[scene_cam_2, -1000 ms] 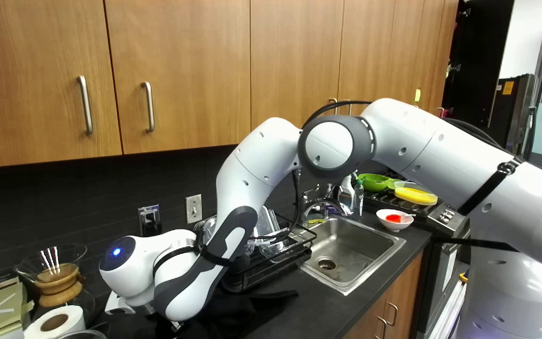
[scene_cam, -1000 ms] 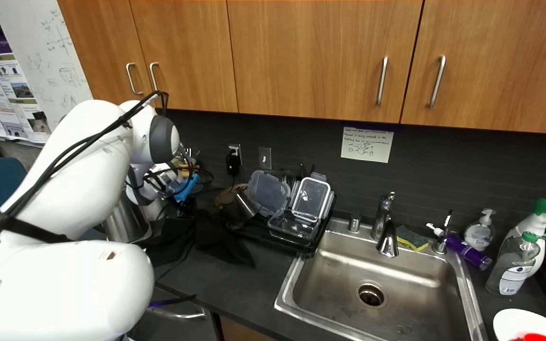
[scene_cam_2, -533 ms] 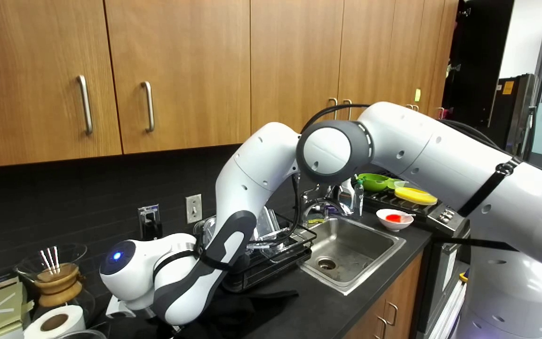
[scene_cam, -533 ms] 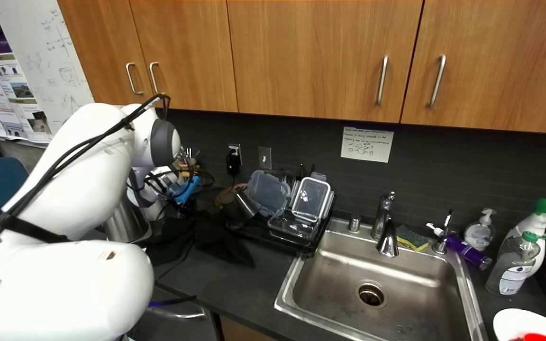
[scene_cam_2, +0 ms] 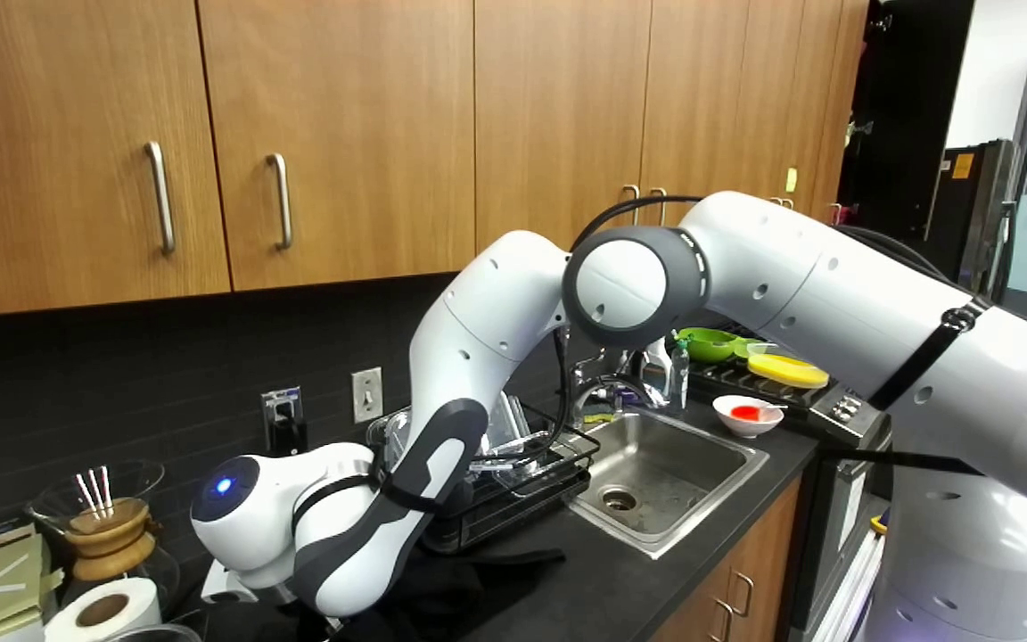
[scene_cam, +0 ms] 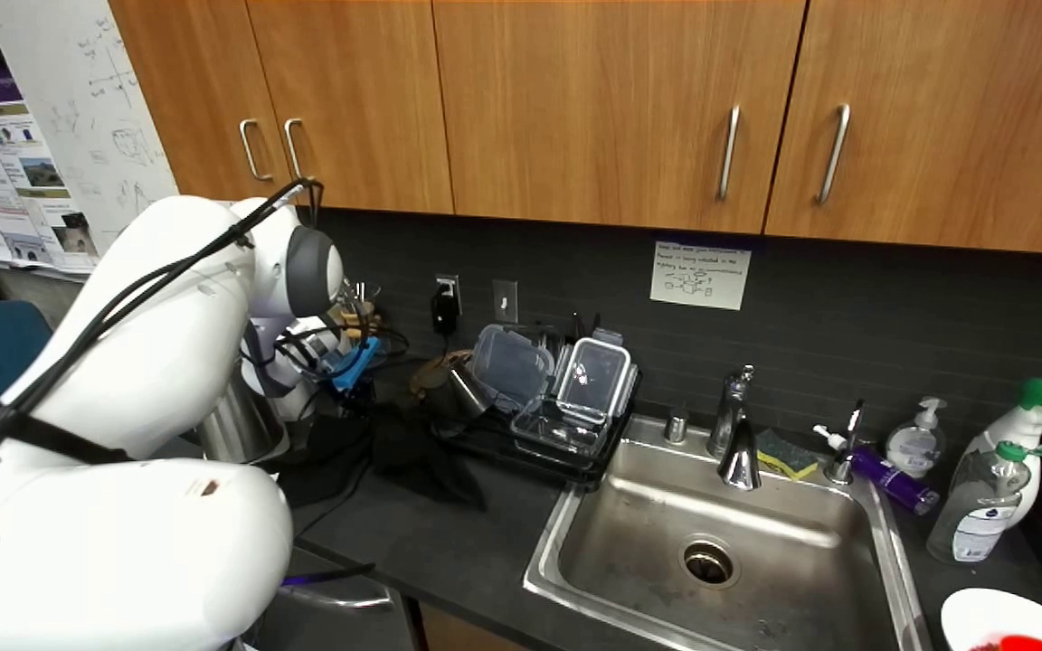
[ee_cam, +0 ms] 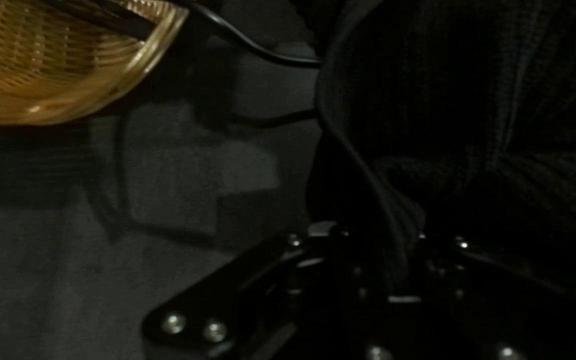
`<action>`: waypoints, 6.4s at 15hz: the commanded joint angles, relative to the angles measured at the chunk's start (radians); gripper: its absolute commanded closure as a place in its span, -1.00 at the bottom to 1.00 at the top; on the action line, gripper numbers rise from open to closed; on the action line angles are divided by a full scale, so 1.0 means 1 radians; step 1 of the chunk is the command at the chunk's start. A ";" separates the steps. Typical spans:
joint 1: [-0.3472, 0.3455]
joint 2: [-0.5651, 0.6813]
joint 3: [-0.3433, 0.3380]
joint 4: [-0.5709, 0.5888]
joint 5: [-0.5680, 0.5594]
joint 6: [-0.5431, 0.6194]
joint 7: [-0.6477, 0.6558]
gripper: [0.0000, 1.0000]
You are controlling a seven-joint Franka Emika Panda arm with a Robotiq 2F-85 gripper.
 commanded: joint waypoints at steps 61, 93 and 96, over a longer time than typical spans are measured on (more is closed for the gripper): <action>0.136 -0.231 -0.296 -0.669 -0.396 0.814 1.116 0.97; 0.281 -0.248 -0.421 -0.819 -0.366 1.071 1.456 0.97; 0.318 -0.226 -0.481 -0.821 -0.320 1.170 1.496 0.97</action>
